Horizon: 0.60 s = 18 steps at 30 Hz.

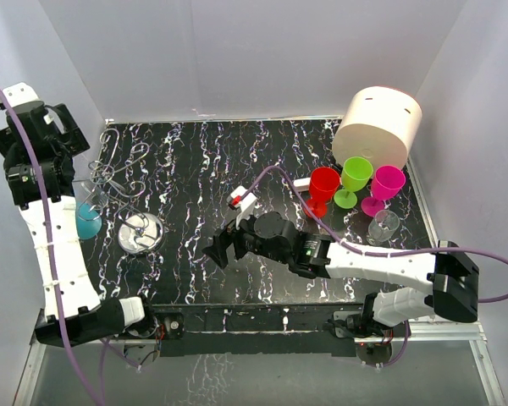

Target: Take the wine glass off the wine glass rack

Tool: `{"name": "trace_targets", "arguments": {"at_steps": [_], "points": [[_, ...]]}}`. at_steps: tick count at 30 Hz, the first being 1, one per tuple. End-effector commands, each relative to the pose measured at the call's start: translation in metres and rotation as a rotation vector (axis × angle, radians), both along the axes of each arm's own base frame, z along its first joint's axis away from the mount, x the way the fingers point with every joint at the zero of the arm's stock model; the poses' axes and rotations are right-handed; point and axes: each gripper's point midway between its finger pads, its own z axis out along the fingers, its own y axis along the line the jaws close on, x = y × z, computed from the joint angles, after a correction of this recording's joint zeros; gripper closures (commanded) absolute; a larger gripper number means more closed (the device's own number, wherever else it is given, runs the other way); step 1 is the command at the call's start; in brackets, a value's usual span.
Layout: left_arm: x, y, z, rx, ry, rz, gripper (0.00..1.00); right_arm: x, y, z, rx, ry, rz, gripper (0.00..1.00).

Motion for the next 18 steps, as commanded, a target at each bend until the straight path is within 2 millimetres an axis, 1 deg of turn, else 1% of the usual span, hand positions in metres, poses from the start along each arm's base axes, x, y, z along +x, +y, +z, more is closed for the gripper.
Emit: {"name": "trace_targets", "arguments": {"at_steps": [1, 3, 7, 11, 15, 18], "points": [[-0.004, -0.003, -0.004, -0.074, -0.03, -0.026, 0.02, 0.002, -0.002, 0.028, 0.08, -0.061, -0.024, 0.1], [-0.006, -0.001, -0.01, -0.1, -0.028, -0.02, 0.02, 0.001, -0.002, 0.029, 0.081, -0.063, -0.024, 0.1], [-0.006, -0.004, -0.016, -0.123, -0.041, -0.049, 0.03, -0.001, -0.001, 0.028, 0.081, -0.066, -0.025, 0.1], [-0.004, 0.0, -0.021, -0.124, -0.029, -0.042, 0.03, -0.003, -0.002, 0.029, 0.084, -0.07, -0.024, 0.1], [0.001, 0.004, -0.03, -0.137, -0.015, -0.036, 0.03, -0.002, -0.002, 0.03, 0.086, -0.075, -0.03, 0.1], [0.008, 0.006, -0.033, -0.15, -0.014, -0.04, 0.05, -0.002, -0.003, 0.03, 0.085, -0.076, -0.033, 0.09]]}}
